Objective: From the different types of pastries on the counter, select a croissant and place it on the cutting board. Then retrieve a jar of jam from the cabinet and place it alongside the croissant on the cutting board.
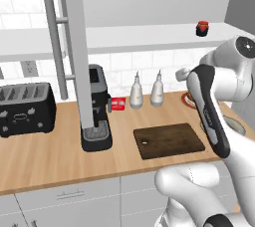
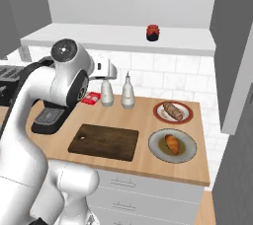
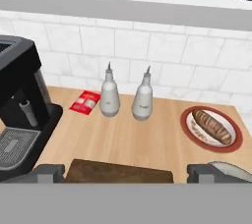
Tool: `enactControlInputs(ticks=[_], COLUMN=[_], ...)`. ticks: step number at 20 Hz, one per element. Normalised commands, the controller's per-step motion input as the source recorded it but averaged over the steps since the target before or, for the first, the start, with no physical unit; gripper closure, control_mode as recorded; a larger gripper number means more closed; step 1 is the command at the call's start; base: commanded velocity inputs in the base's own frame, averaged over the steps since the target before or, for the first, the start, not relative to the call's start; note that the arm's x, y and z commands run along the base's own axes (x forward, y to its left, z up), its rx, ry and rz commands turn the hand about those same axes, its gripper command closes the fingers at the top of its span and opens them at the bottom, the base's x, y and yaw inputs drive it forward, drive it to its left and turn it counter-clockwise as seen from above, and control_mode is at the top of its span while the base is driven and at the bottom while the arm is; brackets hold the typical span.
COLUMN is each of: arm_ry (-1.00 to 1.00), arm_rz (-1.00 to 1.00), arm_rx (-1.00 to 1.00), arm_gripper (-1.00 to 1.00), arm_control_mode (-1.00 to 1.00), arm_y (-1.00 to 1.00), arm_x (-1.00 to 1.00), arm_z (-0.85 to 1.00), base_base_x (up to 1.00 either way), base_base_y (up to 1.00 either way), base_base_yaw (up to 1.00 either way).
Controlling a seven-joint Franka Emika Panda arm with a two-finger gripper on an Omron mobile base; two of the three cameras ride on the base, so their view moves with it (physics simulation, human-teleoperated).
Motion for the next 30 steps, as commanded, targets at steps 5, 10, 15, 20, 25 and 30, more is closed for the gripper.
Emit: enactControlInputs(ticks=[5,10,15,20,25,30], arm_ry=[-0.01,-0.03,-0.15,-0.17,-0.11,-0.13], arm_rz=[-0.1,-0.13,-0.11,0.0,-0.01,0.0], arm_rx=[0.0,0.0,0.0,0.0,0.0,0.0], arm_gripper=[-1.0,-1.0,-1.0,-1.0,-1.0,-1.0], arm_control_mode=[-1.0,-1.0,-1.0,-1.0,-1.0,-1.0], arm_y=[-0.04,-0.14,0.0,-0.05,-0.24,-0.17], arm_x=[0.14,0.02,-0.04,-0.32,-0.73,0.53], arm_z=[1.0,1.0,0.23,-0.1,-0.63,0.7], base_base_x=[0.0,0.0,0.0,0.0,0.0,0.0], base_base_y=[0.0,0.0,0.0,0.0,0.0,0.0], base_base_yaw=[0.0,0.0,0.0,0.0,0.0,0.0])
